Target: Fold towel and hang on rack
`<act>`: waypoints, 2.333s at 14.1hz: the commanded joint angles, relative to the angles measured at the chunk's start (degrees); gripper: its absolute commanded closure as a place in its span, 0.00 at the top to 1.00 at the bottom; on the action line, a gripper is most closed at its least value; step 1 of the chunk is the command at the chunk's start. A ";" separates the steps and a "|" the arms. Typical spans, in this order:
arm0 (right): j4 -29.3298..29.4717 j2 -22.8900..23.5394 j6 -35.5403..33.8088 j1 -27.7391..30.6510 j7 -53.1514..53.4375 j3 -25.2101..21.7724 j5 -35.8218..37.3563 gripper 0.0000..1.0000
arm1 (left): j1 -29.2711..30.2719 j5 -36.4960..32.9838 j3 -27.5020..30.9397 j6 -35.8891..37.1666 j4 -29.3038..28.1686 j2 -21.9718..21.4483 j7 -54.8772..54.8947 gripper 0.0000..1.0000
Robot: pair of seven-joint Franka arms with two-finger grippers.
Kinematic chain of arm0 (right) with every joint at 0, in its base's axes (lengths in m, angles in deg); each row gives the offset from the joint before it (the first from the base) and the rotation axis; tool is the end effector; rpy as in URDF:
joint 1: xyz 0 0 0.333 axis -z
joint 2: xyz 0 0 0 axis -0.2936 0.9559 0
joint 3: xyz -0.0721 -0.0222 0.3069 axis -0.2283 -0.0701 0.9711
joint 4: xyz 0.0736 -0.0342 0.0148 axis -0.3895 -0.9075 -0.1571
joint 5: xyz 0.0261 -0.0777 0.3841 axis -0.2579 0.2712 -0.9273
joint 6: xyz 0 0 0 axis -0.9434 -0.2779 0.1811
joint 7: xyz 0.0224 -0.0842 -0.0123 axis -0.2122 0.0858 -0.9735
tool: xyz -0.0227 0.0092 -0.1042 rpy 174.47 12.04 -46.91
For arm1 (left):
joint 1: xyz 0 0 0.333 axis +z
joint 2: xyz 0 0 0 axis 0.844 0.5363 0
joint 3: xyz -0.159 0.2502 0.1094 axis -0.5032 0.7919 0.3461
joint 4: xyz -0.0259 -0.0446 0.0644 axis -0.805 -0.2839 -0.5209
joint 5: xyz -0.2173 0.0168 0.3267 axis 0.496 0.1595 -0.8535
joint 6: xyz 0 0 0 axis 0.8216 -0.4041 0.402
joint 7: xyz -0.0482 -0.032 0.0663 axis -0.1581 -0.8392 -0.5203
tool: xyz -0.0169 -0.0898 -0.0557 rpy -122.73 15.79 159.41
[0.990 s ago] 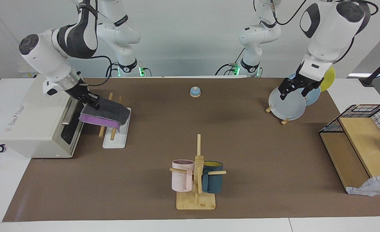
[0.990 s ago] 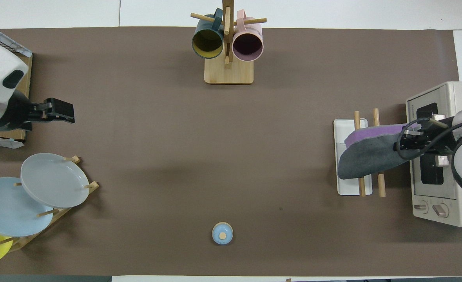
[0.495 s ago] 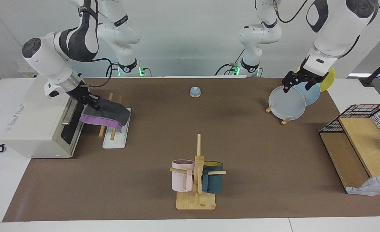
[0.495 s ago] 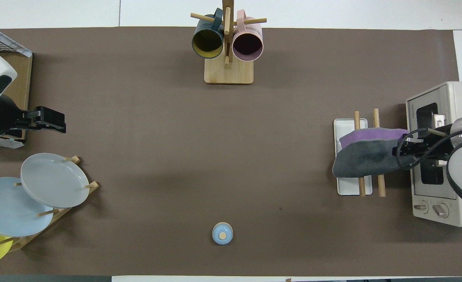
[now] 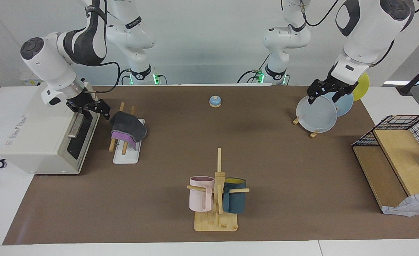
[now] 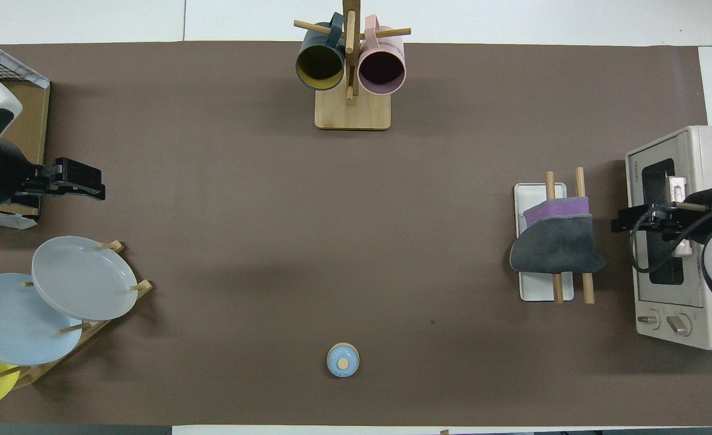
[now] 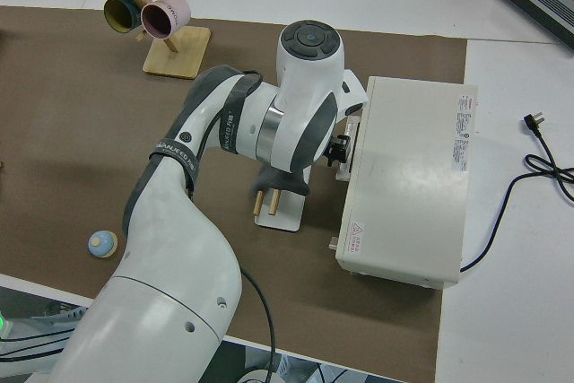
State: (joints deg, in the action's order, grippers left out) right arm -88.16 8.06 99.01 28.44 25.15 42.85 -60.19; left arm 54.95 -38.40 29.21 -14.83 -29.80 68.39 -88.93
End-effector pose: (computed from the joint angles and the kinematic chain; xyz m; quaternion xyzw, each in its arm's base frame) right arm 0.5131 -0.0791 0.4707 -0.9952 0.0799 0.0181 0.0529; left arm 0.5424 -0.0729 0.5982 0.9995 0.0124 -0.0224 0.0177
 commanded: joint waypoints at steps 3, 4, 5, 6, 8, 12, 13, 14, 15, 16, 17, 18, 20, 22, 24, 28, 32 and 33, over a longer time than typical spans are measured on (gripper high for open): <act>10.11 0.13 -7.77 -0.12 -0.92 0.92 2.74 1.00 | -0.46 0.87 0.82 0.19 0.74 -0.66 1.06 1.00; 13.62 0.92 -11.37 -0.20 -0.83 1.01 2.82 1.00 | -0.72 0.78 0.82 0.28 0.74 -0.66 1.06 1.00; 18.18 2.32 -15.67 -0.64 -0.65 1.10 3.52 1.00 | -0.72 0.78 0.91 0.28 0.74 -0.66 1.06 1.00; 22.92 4.42 -19.80 -1.34 -0.56 1.10 5.18 1.00 | -0.81 0.52 0.91 0.28 0.74 -0.57 1.06 1.00; 29.97 7.06 -25.18 -1.70 -0.65 1.10 5.99 1.00 | -0.90 0.26 0.91 0.37 0.82 -0.57 1.15 1.00; 32.91 8.48 -26.70 -8.18 0.31 -1.44 8.26 1.00 | -0.99 0.08 0.91 0.45 0.82 -0.57 1.06 1.00; 32.29 8.66 -26.00 -9.42 1.71 -3.19 8.36 1.00 | -0.99 0.08 0.91 0.45 0.82 -0.57 1.06 1.00; 31.24 8.66 -25.39 -9.78 2.07 -3.47 8.36 1.00 | -0.90 -0.01 0.91 0.54 0.82 -0.57 1.06 1.00; 30.97 8.49 -25.47 -9.87 2.16 -3.56 8.36 1.00 | -0.90 -0.01 0.91 0.54 0.82 -0.57 1.06 1.00; 30.10 8.22 -24.69 -9.96 2.25 -3.47 8.36 1.00 | -0.90 -0.10 0.91 0.63 0.82 -0.48 1.06 1.00; 28.52 7.96 -23.29 -9.96 2.34 -3.56 8.36 1.00 | -0.99 -0.36 0.91 0.54 0.82 -0.48 1.06 1.00; 28.94 8.04 -23.97 -9.61 2.25 -3.65 8.36 1.00 | -1.07 -1.49 0.82 0.54 0.82 -0.57 1.06 1.00; 30.61 8.57 -24.77 -9.52 2.34 -3.74 8.54 1.00 | -1.07 -1.68 0.82 0.54 0.82 -0.57 1.06 1.00; 30.62 8.66 -23.45 -9.70 2.42 -3.74 8.45 1.00 | -1.07 -1.77 0.82 0.45 0.82 -0.57 1.06 1.00; 30.71 8.66 -23.36 -9.78 2.34 -3.65 8.28 1.00 | -1.07 -1.77 0.82 0.45 0.82 -0.57 1.06 1.00; 31.59 8.66 -24.33 -9.78 2.34 -3.65 8.10 1.00 | -1.07 -1.77 0.73 0.19 0.74 -0.57 1.06 1.00; 31.06 8.40 -24.06 -9.78 2.34 -3.74 8.01 1.00 | -1.07 -1.68 0.73 -0.07 0.74 -0.75 0.79 1.00; 31.06 8.48 -24.06 -9.78 2.34 -3.74 8.01 1.00 | -0.99 -1.68 0.73 -0.07 0.74 -0.75 0.79 1.00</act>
State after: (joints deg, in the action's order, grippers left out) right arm -57.28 16.71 75.16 18.75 26.80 39.09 -52.58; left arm 54.86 -39.11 29.23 -14.82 -29.41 68.09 -88.49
